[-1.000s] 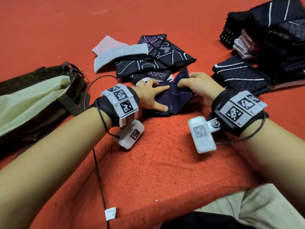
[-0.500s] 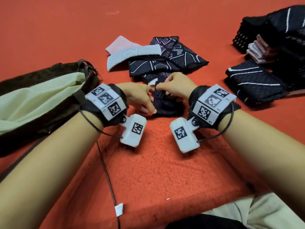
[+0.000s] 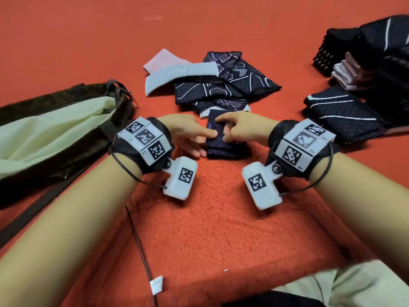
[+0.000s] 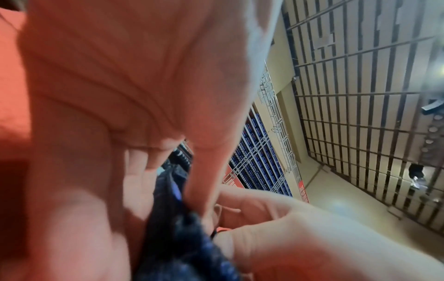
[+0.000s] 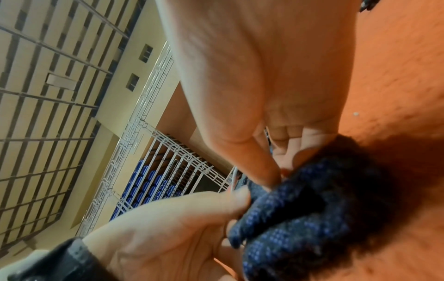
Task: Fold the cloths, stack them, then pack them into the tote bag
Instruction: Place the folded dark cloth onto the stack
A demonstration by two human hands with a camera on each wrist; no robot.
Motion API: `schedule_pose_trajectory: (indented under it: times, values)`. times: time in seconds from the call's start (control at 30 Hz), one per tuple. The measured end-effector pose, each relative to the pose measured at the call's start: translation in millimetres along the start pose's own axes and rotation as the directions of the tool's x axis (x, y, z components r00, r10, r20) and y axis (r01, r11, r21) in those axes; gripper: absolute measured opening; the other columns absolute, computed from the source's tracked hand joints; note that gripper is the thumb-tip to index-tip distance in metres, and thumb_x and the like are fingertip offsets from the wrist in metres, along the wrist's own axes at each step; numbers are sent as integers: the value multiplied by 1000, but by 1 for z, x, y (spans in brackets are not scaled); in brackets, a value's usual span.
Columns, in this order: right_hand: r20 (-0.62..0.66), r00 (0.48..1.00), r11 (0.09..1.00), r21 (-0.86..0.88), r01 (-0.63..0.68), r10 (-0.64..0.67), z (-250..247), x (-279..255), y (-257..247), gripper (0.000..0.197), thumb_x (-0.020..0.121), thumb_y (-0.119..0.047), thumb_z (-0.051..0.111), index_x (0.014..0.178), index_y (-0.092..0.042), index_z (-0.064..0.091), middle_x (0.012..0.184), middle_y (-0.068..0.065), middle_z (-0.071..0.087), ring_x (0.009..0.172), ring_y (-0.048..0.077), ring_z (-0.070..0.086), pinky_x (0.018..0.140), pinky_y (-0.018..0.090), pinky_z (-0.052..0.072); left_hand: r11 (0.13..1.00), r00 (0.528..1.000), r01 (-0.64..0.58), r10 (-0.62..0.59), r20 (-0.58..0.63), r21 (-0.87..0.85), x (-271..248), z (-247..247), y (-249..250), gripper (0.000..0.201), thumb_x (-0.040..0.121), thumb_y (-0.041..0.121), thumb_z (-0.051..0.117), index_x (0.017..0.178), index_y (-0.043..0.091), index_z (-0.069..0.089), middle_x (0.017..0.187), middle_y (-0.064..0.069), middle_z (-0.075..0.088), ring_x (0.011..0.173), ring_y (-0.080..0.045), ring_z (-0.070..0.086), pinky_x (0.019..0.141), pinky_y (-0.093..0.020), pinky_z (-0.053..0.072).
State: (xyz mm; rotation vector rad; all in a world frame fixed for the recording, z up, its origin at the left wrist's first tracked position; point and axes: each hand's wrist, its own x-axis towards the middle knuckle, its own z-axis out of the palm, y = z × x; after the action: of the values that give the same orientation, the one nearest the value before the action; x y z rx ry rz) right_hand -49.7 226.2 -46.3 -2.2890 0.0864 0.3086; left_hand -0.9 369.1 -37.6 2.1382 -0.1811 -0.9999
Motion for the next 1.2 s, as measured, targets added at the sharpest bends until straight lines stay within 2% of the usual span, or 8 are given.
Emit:
schedule_pose_trajectory:
  times: [0.23,0.3,0.4,0.5,0.6,0.77,0.97,1.2]
  values:
    - [-300,942,934,355,-33,147,-11,-2,22,25,87,-7,54,112,-11,56,68,0,46,46,7,44,40,15,34,998,997,-59,60,53,-37,-1,3,-6,14,88,5,59,76,3,52,58,-6,52,42,-5,54,52,-19,55]
    - [-329,935,949,314,-22,131,-14,2,23,37,86,-23,59,121,-12,54,87,-1,53,68,11,49,54,18,38,995,992,-98,99,76,-23,-5,4,-2,8,87,2,59,93,4,55,64,-5,50,46,-5,52,54,-19,55]
    - [-314,943,972,233,-39,113,-19,6,19,53,84,-49,55,131,-25,47,128,6,49,110,21,51,90,29,45,987,985,-155,157,74,-30,-9,4,5,14,88,3,59,77,8,52,48,2,40,41,-6,38,49,-16,47]
    - [-347,936,988,151,-11,63,-24,1,12,54,82,-56,52,129,-29,50,132,4,52,125,25,45,108,39,35,973,968,-228,229,105,-29,-17,3,12,9,90,2,54,93,7,61,74,-8,51,60,-11,44,64,-24,45]
    - [-358,934,985,159,62,-2,-30,-11,8,38,88,-46,53,118,-24,59,119,-4,62,113,16,54,100,28,39,954,947,-301,300,115,-11,-24,-3,17,29,91,-2,50,94,20,69,93,0,61,82,-11,52,73,-23,42]
    - [-417,909,981,173,90,-10,-40,-27,12,22,88,-39,56,88,-17,55,82,-5,55,82,13,50,65,23,36,924,930,-364,367,10,-120,-27,-5,28,35,90,-13,42,93,14,65,78,6,67,74,-3,61,72,-17,48]
    - [-570,820,935,319,156,57,-52,-41,22,21,94,-33,48,101,-13,52,88,-5,52,87,11,47,68,25,33,802,912,-400,298,-282,-445,-18,20,44,18,91,3,54,91,20,58,79,7,63,70,-2,60,66,-15,49]
    - [-671,736,911,351,217,83,-55,-53,36,22,97,-26,42,112,-14,53,100,-6,53,98,8,48,75,18,31,804,963,-262,179,-202,-534,-4,62,61,38,100,43,33,108,16,60,92,3,67,80,-10,65,61,-23,45]
